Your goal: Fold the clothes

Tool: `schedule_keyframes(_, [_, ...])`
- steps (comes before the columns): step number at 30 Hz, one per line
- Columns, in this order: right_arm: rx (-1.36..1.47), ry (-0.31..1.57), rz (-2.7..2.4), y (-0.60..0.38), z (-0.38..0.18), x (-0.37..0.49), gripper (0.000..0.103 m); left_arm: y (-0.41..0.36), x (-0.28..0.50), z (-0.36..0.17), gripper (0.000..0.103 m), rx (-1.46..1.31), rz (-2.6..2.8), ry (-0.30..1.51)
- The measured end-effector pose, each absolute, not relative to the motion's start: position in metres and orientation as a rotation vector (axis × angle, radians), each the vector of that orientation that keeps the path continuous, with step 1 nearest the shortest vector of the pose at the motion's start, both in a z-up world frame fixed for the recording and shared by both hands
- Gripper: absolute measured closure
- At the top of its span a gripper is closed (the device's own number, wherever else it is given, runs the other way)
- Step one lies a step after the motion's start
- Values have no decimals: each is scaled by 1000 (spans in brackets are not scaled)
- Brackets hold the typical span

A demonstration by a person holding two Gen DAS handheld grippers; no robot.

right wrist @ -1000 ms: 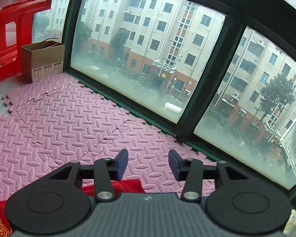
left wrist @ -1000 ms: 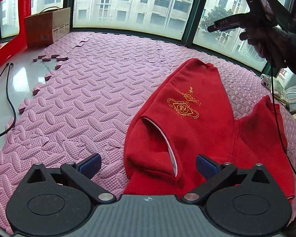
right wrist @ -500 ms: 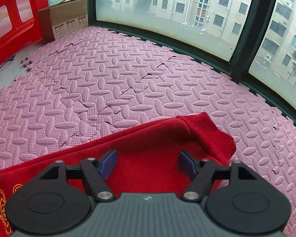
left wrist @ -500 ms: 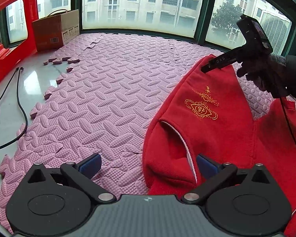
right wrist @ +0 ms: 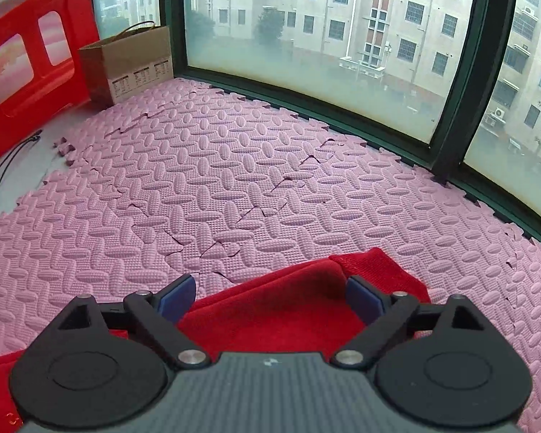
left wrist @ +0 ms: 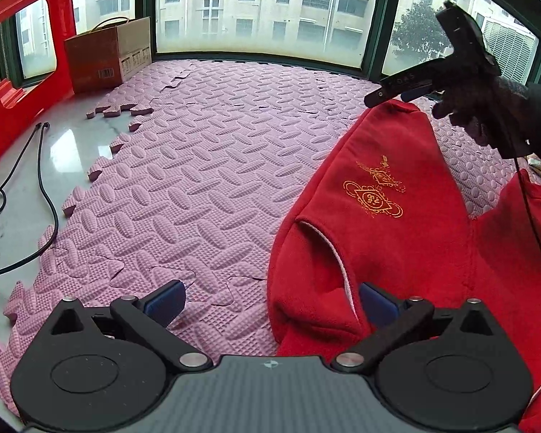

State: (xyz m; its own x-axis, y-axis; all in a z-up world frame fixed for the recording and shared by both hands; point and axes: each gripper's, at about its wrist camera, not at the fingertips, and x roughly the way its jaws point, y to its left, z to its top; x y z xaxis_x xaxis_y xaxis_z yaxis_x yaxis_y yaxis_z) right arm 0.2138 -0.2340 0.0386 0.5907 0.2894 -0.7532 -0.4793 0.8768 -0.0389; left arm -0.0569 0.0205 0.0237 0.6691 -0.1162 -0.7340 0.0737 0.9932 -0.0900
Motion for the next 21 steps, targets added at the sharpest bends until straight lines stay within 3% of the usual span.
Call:
schedule_keyframes(12, [-309,888,549,-290,37,123,11,21,-58,26,0,-53,-101,820])
schedule_keyframes(16, [-294,908,611,-283,25,122,20,19,-58,27,0,-49,-91,826])
schedule_keyframes(21, [-261,899,675,-277,21,128,24,19,-56,26,0,-42,-85,837])
